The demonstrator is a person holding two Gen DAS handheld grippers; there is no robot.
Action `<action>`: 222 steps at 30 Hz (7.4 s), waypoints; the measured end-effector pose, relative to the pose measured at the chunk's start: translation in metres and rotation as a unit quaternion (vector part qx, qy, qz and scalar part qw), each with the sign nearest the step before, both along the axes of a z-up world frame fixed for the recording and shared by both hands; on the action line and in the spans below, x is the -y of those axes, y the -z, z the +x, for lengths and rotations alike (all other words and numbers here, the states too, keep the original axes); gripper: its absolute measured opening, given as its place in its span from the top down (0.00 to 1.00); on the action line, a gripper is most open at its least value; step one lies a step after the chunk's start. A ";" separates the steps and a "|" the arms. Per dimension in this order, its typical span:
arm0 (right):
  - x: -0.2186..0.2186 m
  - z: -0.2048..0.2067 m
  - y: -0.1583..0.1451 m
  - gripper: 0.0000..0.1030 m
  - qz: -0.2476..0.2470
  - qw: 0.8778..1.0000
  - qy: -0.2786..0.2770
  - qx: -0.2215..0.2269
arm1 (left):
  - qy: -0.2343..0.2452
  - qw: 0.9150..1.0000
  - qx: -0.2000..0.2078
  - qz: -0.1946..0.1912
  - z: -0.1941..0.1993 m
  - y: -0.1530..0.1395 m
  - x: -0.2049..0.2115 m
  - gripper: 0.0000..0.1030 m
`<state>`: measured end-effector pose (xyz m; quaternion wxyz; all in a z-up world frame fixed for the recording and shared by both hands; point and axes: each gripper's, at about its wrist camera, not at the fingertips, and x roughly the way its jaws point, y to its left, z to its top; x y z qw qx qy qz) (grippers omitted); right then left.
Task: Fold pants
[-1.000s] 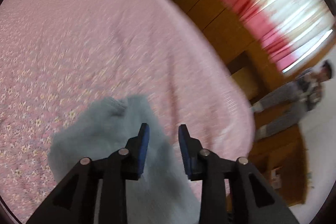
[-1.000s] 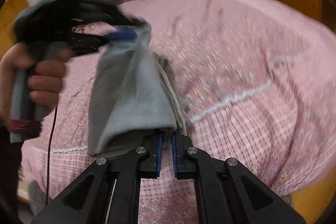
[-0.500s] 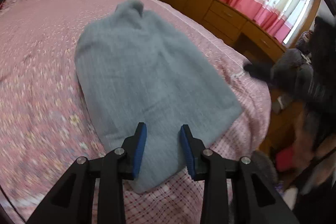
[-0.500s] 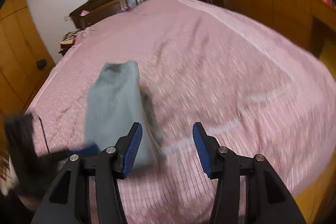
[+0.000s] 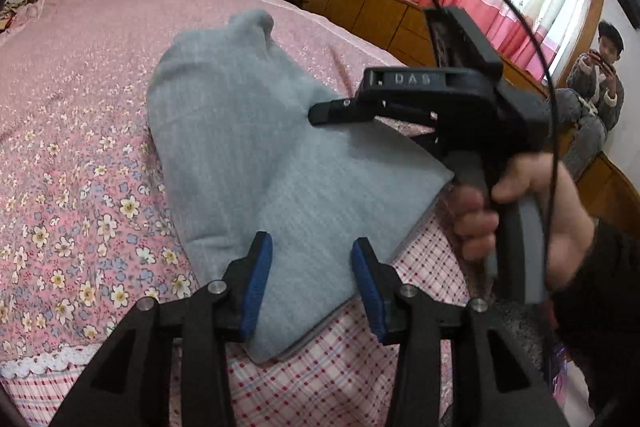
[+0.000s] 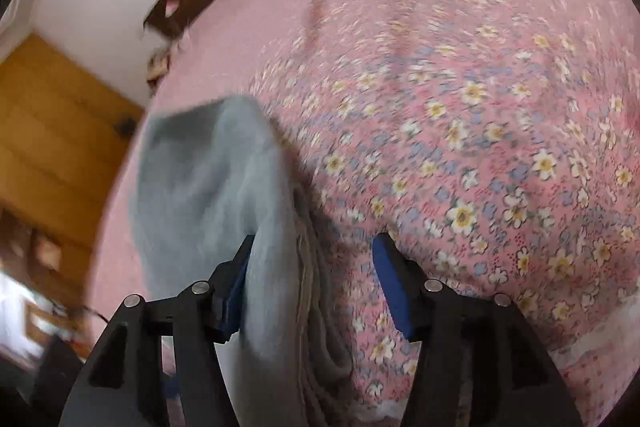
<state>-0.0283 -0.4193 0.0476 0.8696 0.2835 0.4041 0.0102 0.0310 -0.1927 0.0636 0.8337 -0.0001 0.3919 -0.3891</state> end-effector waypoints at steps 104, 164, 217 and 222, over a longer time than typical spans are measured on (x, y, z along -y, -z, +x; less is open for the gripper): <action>-0.288 -0.136 0.008 0.32 -0.697 0.713 -0.050 0.050 | -0.042 0.938 -0.264 -0.222 0.132 0.032 -0.096 0.32; -0.347 -0.134 0.051 0.80 -0.729 0.669 -0.114 0.094 | -0.078 0.932 -0.295 -0.196 0.147 0.011 -0.181 0.76; -0.305 -0.066 -0.112 0.81 -0.141 0.937 -0.229 0.223 | -0.271 0.939 -0.209 -0.036 0.132 -0.195 -0.244 0.80; -0.261 -0.050 -0.086 0.81 -0.070 0.954 -0.221 0.189 | -0.251 0.941 -0.225 0.020 0.145 -0.178 -0.201 0.80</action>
